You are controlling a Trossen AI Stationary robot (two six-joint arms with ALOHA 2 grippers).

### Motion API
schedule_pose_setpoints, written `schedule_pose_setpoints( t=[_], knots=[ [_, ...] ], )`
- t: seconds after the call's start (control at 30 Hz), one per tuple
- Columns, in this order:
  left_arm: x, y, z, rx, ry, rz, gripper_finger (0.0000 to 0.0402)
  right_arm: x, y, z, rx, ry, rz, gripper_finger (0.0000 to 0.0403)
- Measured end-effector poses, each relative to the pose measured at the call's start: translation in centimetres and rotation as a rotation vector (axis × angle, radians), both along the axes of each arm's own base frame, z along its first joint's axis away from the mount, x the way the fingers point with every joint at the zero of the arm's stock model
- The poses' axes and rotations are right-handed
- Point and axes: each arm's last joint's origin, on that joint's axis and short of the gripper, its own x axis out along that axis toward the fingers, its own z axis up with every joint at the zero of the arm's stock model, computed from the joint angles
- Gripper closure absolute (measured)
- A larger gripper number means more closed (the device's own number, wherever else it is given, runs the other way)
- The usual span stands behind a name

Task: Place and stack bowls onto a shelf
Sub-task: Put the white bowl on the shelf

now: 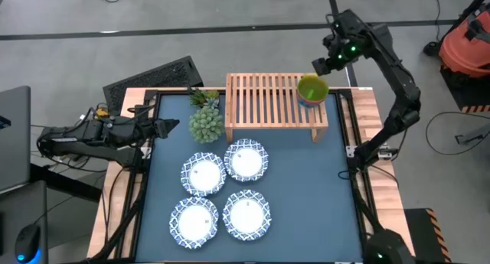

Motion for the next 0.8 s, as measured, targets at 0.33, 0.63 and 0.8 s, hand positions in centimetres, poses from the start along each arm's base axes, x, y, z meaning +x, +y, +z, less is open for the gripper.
schedule_pose_setpoints(
  t=[0.33, 0.63, 0.8],
  knots=[
    [0.0, 0.0, 0.0, 0.004, 0.004, -0.001, 0.0205, 3.4, 6.3, 3.3, 0.019, -0.204, 0.251, 0.0199],
    [0.0, 0.0, -0.1, -0.004, 0.011, -0.001, 0.0205, 9.5, 15.2, 0.9, 0.135, -0.086, 0.399, 0.02],
    [0.0, -0.1, -0.1, -0.017, 0.011, -0.025, 0.0205, 11.3, 19.5, -2.3, 0.199, 0.031, 0.385, 0.02]
  ],
)
